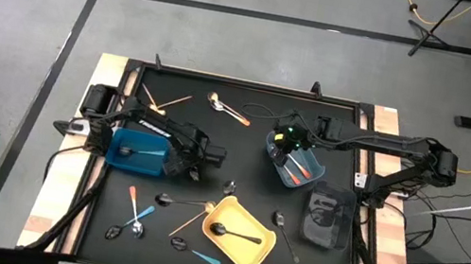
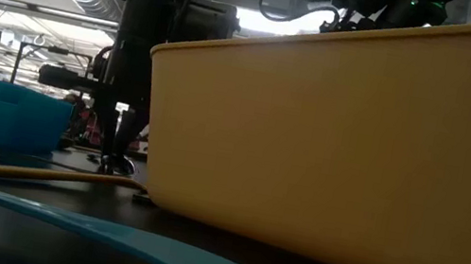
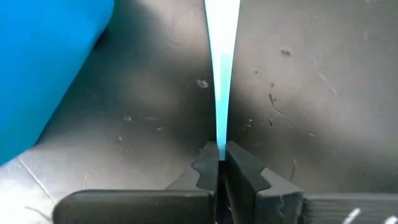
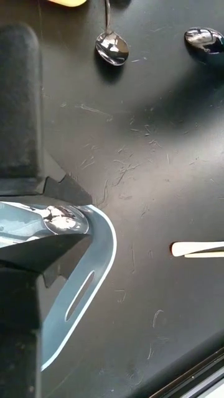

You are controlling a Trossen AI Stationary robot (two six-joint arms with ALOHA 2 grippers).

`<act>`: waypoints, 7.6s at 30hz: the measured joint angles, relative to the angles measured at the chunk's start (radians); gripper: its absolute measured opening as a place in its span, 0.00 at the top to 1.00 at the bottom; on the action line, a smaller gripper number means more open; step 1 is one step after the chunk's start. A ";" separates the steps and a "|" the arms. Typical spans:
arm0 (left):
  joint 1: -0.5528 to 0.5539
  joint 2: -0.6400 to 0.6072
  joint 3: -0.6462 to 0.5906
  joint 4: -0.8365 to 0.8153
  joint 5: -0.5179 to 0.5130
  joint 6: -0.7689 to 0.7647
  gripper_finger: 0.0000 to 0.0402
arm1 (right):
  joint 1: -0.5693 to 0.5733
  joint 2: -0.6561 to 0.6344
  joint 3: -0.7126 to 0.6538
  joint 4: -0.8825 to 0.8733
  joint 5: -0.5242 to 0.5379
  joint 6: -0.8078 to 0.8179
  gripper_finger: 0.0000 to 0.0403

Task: Sort silverware by color (type)
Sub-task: Put the blue spoon into the blue bin, then put the orange spoon into the gray bin

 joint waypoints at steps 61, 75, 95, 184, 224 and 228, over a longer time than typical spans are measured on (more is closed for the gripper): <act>-0.311 -0.488 0.001 -0.467 -0.252 1.130 0.99 | 0.000 0.000 0.000 0.037 0.000 0.000 0.82; -0.412 -0.512 -0.046 -0.656 -0.224 1.182 0.99 | 0.000 0.000 0.000 0.044 0.000 0.000 0.82; -0.435 -0.512 -0.263 -0.515 -0.138 1.311 0.99 | 0.000 0.000 0.000 0.044 0.000 0.000 0.82; -0.782 -0.333 -0.336 0.174 0.182 -0.129 0.84 | 0.000 0.000 0.000 0.046 0.000 0.000 0.82; -0.787 -0.337 -0.379 0.199 0.207 -0.018 0.98 | 0.000 0.000 0.000 0.050 0.000 0.000 0.82; -0.787 -0.340 -0.369 0.187 0.184 0.021 0.98 | 0.000 0.000 0.000 0.050 0.000 0.000 0.82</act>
